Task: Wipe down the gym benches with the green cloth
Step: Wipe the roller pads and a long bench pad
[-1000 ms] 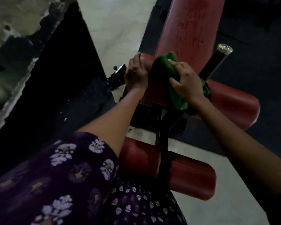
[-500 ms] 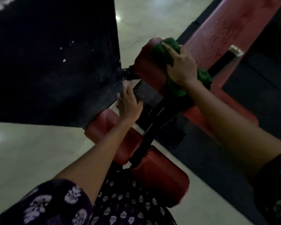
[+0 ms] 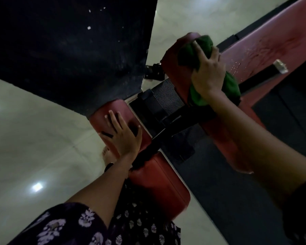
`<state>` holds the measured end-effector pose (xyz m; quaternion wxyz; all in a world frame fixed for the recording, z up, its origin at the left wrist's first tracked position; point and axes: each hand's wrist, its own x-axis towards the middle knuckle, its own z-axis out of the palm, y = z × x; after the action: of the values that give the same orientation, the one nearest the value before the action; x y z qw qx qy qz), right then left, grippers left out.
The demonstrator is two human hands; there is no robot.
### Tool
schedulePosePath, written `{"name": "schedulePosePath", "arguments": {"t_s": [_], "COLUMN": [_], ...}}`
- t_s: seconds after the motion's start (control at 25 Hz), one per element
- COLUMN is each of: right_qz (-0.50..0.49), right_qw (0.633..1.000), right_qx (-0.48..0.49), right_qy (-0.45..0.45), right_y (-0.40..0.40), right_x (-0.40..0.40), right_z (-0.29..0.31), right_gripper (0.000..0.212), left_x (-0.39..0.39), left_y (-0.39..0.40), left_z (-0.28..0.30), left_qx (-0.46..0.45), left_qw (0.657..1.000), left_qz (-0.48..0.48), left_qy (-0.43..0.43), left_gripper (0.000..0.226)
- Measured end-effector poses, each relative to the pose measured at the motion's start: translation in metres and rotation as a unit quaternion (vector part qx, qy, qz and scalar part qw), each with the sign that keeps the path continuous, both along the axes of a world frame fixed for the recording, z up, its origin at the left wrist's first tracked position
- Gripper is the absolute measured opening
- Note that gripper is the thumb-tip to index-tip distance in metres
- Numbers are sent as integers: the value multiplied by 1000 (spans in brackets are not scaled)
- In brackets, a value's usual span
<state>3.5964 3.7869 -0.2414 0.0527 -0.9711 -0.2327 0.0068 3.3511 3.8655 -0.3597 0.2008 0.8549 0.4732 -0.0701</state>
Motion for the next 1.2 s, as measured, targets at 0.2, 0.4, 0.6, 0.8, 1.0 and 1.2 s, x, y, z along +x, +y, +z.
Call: {"name": "schedulePosePath", "arguments": {"t_s": [0.2, 0.4, 0.6, 0.8, 1.0, 1.2], "right_qz": [83, 384, 351, 454, 456, 293], "right_qw": [996, 860, 839, 741, 775, 946], "right_qx": [-24, -269, -351, -475, -386, -118], "right_qy": [-29, -200, -224, -140, -203, -68], "right_y": [12, -58, 14, -2, 0, 14], "right_x": [9, -33, -12, -42, -16, 20], "right_z": [-3, -29, -10, -35, -10, 9], "right_gripper": [58, 57, 63, 46, 42, 45], "left_x": [0, 0, -2, -3, -2, -6], "left_y": [1, -4, 0, -5, -2, 1], "left_z": [-4, -4, -6, -7, -7, -10], "left_qx": [9, 11, 16, 14, 12, 25], "left_qw": [1000, 999, 999, 999, 999, 999], "left_qz": [10, 18, 16, 17, 18, 14], "left_qy": [-15, -28, -30, -38, -33, -28], "left_gripper": [89, 88, 88, 85, 86, 83]}}
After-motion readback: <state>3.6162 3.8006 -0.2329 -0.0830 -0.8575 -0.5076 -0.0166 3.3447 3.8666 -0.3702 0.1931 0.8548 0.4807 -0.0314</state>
